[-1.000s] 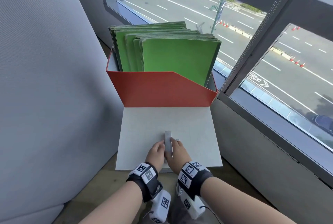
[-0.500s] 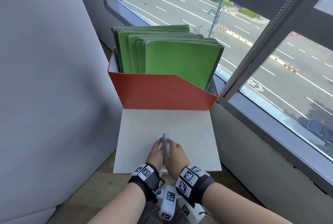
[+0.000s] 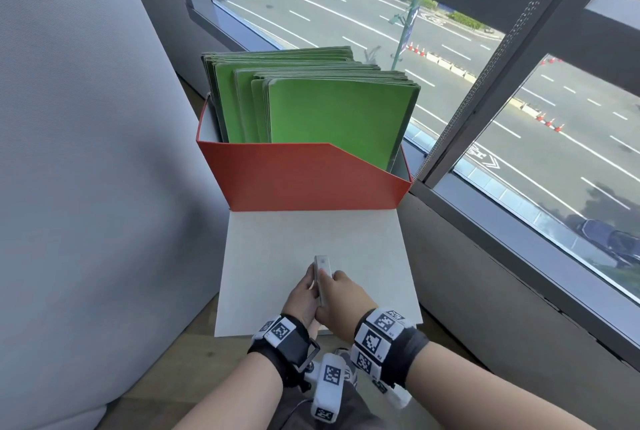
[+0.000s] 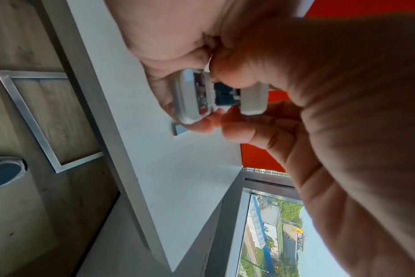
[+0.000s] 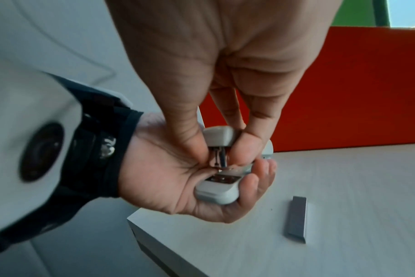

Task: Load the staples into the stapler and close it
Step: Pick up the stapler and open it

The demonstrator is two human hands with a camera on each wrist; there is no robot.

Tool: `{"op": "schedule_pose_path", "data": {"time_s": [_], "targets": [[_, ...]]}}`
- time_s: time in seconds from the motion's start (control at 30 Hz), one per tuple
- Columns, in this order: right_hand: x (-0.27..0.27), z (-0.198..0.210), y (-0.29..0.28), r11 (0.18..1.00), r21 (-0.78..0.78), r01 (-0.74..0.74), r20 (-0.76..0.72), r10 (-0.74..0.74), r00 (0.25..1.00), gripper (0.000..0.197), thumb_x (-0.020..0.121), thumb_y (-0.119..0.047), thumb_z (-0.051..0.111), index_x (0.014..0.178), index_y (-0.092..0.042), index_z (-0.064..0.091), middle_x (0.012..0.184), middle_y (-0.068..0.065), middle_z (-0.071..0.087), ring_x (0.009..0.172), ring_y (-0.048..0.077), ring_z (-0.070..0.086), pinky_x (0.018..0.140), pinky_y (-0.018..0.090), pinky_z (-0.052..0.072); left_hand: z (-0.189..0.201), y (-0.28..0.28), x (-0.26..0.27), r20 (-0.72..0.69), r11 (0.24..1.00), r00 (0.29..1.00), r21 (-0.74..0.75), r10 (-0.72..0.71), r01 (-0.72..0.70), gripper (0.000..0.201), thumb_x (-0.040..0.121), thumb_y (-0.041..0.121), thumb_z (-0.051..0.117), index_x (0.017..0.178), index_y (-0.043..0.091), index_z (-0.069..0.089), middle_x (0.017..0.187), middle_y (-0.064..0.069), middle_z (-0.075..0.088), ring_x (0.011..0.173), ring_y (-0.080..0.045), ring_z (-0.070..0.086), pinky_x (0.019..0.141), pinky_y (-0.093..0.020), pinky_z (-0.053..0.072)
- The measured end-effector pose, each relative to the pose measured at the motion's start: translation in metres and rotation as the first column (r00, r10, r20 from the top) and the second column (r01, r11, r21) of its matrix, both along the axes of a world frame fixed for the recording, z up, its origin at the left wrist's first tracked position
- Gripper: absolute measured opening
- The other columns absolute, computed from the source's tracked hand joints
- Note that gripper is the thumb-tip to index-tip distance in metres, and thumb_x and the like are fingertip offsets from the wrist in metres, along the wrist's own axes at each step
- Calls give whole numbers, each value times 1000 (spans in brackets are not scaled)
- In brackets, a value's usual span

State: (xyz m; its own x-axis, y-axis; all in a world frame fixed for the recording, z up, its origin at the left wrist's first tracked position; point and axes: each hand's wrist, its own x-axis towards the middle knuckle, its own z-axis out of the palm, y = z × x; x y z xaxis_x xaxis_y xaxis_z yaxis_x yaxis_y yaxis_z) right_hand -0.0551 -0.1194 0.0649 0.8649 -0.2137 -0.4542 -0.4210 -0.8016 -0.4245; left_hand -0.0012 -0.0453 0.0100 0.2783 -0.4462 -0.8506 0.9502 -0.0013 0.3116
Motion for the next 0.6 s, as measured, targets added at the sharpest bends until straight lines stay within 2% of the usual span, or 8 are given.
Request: {"op": "schedule_pose_path", "data": {"time_s": [0.1, 0.17, 0.2, 0.23, 0.3, 0.4, 0.5, 0.6], "targets": [[5, 11, -3, 999, 8, -35, -5, 35, 999, 45, 82, -15, 52, 125, -10, 39, 107, 19, 52, 87, 36, 60, 66, 31, 41, 2, -1, 4, -2, 1000, 1000, -4, 15, -15, 62, 85, 58, 46, 124, 10, 58, 92, -8, 69, 82, -19, 67, 67, -29, 57], [9, 20, -7, 1000, 17, -15, 6, 15, 1000, 40, 84, -18, 51, 121, -8, 43, 105, 19, 53, 87, 36, 60, 67, 32, 42, 3, 0, 3, 44, 1000, 999, 12, 2, -3, 47, 88, 51, 47, 124, 22, 58, 98, -7, 69, 82, -16, 66, 65, -28, 55], [13, 25, -12, 1000, 24, 9, 23, -10, 1000, 36, 85, -20, 50, 118, -7, 48, 105, 19, 54, 87, 35, 60, 69, 33, 43, 1, 1, 2, 108, 1000, 994, 17, -13, 11, 32, 93, 37, 45, 122, 32, 57, 97, -6, 68, 81, -15, 63, 63, -27, 53], [18, 31, -19, 999, 28, 24, 41, -25, 999, 32, 86, -22, 50, 113, -5, 53, 104, 18, 56, 88, 34, 60, 71, 33, 45, 3, 4, -2, 197, 999, 980, 54, -9, -2, 36, 95, 18, 39, 119, 38, 55, 89, -6, 66, 72, -15, 58, 56, -28, 51], [29, 40, -34, 999, 35, -18, 56, 16, 998, 29, 85, -22, 48, 99, -1, 60, 99, 19, 64, 86, 33, 59, 73, 35, 49, -1, 12, -11, 279, 997, 960, 75, -24, 3, 61, 88, -5, 25, 121, 35, 57, 77, -10, 59, 59, -19, 49, 48, -29, 43], [42, 48, -49, 994, 91, -52, 88, 44, 995, 25, 84, -21, 49, 83, 1, 60, 85, 16, 69, 79, 32, 60, 68, 38, 50, 1, 16, -17, 279, 999, 960, 49, -31, 18, 65, 87, -8, 22, 112, 37, 61, 79, -14, 60, 59, -22, 50, 50, -29, 41], [54, 50, -60, 984, 177, 10, 149, -37, 988, 29, 87, -36, 56, 76, -9, 57, 67, 1, 60, 62, 20, 57, 55, 30, 43, 9, 17, -13, 299, 998, 954, 59, -36, 19, 61, 87, -8, 26, 112, 34, 60, 83, -16, 64, 61, -22, 54, 49, -29, 43], [70, 47, -73, 978, 190, 91, 151, -120, 981, 39, 87, -47, 55, 85, -8, 62, 74, 5, 65, 64, 21, 60, 59, 32, 50, 16, 20, -12, 314, 996, 948, 81, -57, 33, 57, 85, -10, 29, 114, 28, 61, 83, -17, 66, 59, -22, 54, 48, -28, 44]]}}
